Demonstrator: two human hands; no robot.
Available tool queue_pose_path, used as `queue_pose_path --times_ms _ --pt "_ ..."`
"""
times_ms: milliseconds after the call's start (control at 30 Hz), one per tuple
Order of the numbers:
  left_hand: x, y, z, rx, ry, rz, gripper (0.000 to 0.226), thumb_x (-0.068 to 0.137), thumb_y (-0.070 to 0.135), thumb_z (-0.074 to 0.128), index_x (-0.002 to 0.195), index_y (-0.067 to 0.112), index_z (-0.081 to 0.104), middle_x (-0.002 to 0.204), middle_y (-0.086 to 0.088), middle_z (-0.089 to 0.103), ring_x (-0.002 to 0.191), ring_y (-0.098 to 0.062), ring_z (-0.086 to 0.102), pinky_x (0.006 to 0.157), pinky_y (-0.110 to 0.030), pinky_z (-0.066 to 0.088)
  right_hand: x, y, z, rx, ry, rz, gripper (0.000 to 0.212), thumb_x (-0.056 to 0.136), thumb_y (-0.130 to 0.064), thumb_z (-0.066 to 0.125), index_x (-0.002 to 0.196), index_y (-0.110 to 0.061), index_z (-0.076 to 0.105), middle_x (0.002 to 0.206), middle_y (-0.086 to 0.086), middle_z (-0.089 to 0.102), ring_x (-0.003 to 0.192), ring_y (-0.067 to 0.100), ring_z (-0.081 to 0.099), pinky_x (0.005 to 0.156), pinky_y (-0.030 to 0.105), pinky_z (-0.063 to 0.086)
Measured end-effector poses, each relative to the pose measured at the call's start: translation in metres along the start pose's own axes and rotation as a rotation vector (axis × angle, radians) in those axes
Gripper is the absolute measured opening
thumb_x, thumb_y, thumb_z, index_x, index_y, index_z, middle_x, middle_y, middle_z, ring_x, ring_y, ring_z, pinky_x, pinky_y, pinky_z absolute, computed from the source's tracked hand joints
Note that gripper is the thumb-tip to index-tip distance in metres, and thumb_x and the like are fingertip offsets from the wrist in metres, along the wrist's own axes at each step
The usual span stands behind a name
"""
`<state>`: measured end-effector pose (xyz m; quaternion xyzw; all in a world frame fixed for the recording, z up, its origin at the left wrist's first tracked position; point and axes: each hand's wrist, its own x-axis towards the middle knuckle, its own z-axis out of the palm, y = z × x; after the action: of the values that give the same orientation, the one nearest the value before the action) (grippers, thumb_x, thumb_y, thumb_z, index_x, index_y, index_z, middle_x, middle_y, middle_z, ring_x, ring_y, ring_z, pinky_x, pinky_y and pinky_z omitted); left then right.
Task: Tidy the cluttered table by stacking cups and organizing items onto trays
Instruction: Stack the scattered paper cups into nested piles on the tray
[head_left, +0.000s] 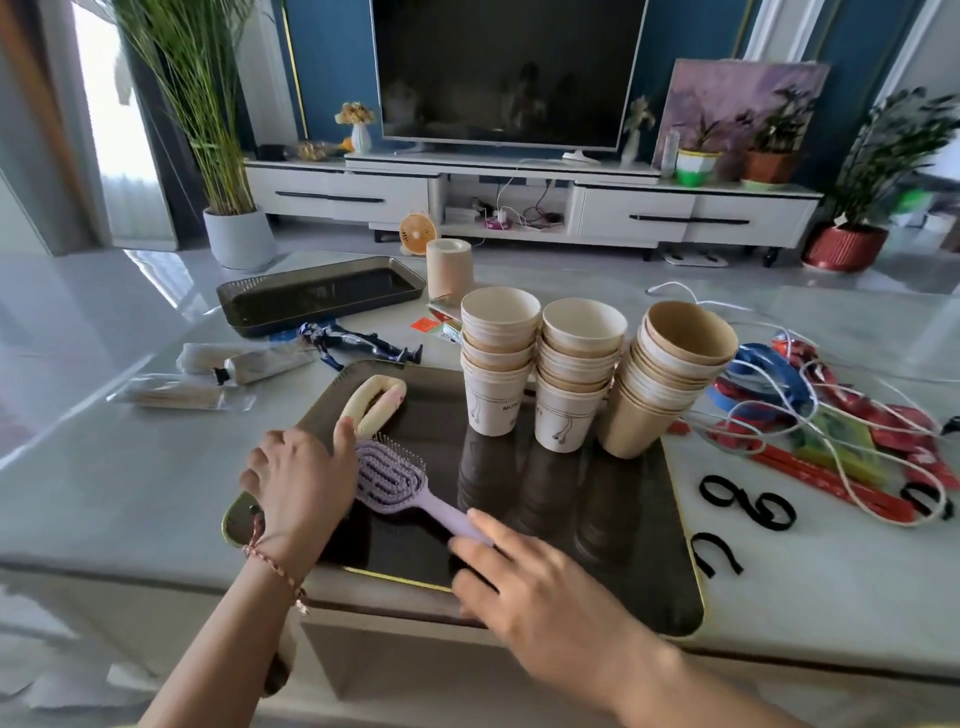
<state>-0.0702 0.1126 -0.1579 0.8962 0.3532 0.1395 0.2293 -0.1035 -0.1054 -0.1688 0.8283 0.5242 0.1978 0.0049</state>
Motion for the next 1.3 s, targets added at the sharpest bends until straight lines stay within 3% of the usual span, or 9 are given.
queue_pose_path --times_ms 167,367,567,667,734,867,967,1134,1301 --pt "0.002 0.000 0.001 -0.063 -0.007 -0.091 0.067 0.094 0.047 0.032 0.123 -0.013 0.041 0.130 -0.030 0.034 0.125 -0.041 0.025 0.105 -0.047 0.016 0.008 0.027 0.002 0.038 -0.035 0.021 0.028 0.086 -0.028 0.039 0.081 -0.028 0.067 0.109 -0.007 0.067 0.114 0.015 0.059 0.083 0.021 0.052" --pt "-0.002 0.008 0.007 -0.199 0.003 -0.131 0.064 0.092 0.042 0.043 0.126 -0.012 0.035 0.136 -0.030 0.026 0.129 -0.040 0.018 0.105 -0.049 0.014 0.007 0.045 0.017 0.055 0.037 0.034 0.027 0.085 -0.025 0.039 0.082 -0.026 0.066 0.110 -0.007 0.067 0.114 0.018 0.059 0.093 0.034 0.050" --pt "-0.011 0.020 0.018 -0.216 0.016 -0.143 0.060 0.090 0.041 0.046 0.124 -0.007 0.034 0.141 -0.027 0.021 0.132 -0.039 0.014 0.110 -0.048 0.008 0.001 0.062 0.013 0.048 0.046 0.118 0.002 0.075 -0.021 0.070 0.075 -0.023 0.069 0.093 -0.008 0.070 0.107 0.017 0.063 0.091 0.044 0.050" --pt "-0.015 0.026 0.020 -0.227 0.042 -0.081 0.069 0.087 0.047 0.040 0.132 -0.005 0.028 0.149 -0.026 0.007 0.139 -0.036 0.002 0.113 -0.048 0.000 -0.004 0.073 0.008 0.349 -0.032 0.274 0.013 0.086 -0.027 0.061 0.088 -0.018 0.070 0.104 -0.006 0.068 0.124 0.012 0.049 0.111 0.030 0.025" --pt "-0.019 0.032 0.020 -0.229 0.049 -0.021 0.074 0.084 0.047 0.037 0.138 -0.001 0.021 0.150 -0.025 0.003 0.140 -0.035 -0.002 0.114 -0.049 -0.001 -0.006 0.082 -0.002 0.559 -0.003 0.355 0.019 0.089 -0.031 0.057 0.091 -0.017 0.069 0.104 -0.005 0.067 0.118 0.008 0.049 0.104 0.013 0.019" --pt "-0.031 0.060 0.025 -0.260 0.127 0.187 0.065 0.090 0.030 0.051 0.142 0.008 0.020 0.154 -0.015 -0.001 0.142 -0.025 -0.007 0.114 -0.040 -0.004 -0.016 0.117 -0.016 0.675 0.257 0.576 0.010 0.089 -0.015 0.059 0.084 -0.012 0.067 0.086 -0.002 0.066 0.085 0.005 0.058 0.079 0.017 0.042" --pt "-0.042 0.084 0.030 -0.294 0.148 0.365 0.063 0.090 0.029 0.050 0.143 0.010 0.021 0.155 -0.009 -0.003 0.142 -0.018 -0.010 0.113 -0.038 -0.005 -0.020 0.150 -0.010 0.701 0.386 0.802 0.008 0.088 -0.008 0.059 0.091 -0.015 0.062 0.091 -0.002 0.064 0.084 0.005 0.058 0.072 0.008 0.043" --pt "-0.032 0.119 0.037 -0.390 0.215 0.606 0.077 0.084 0.026 0.061 0.145 0.009 0.017 0.155 -0.012 0.003 0.142 -0.023 -0.001 0.113 -0.035 -0.002 0.000 0.204 0.007 0.774 0.447 1.075 0.066 0.077 -0.017 0.073 0.132 -0.010 0.038 0.132 0.008 0.046 0.116 0.019 0.049 0.099 0.031 0.042" --pt "0.021 0.140 0.047 -0.706 -0.033 0.282 0.116 0.057 0.033 0.086 0.142 0.010 0.012 0.139 -0.006 0.025 0.136 -0.021 0.017 0.111 -0.030 0.015 0.052 0.260 0.018 1.156 0.232 1.213 0.107 0.068 -0.018 0.081 0.145 -0.015 0.007 0.146 0.012 0.031 0.130 0.028 0.036 0.106 0.044 0.035"
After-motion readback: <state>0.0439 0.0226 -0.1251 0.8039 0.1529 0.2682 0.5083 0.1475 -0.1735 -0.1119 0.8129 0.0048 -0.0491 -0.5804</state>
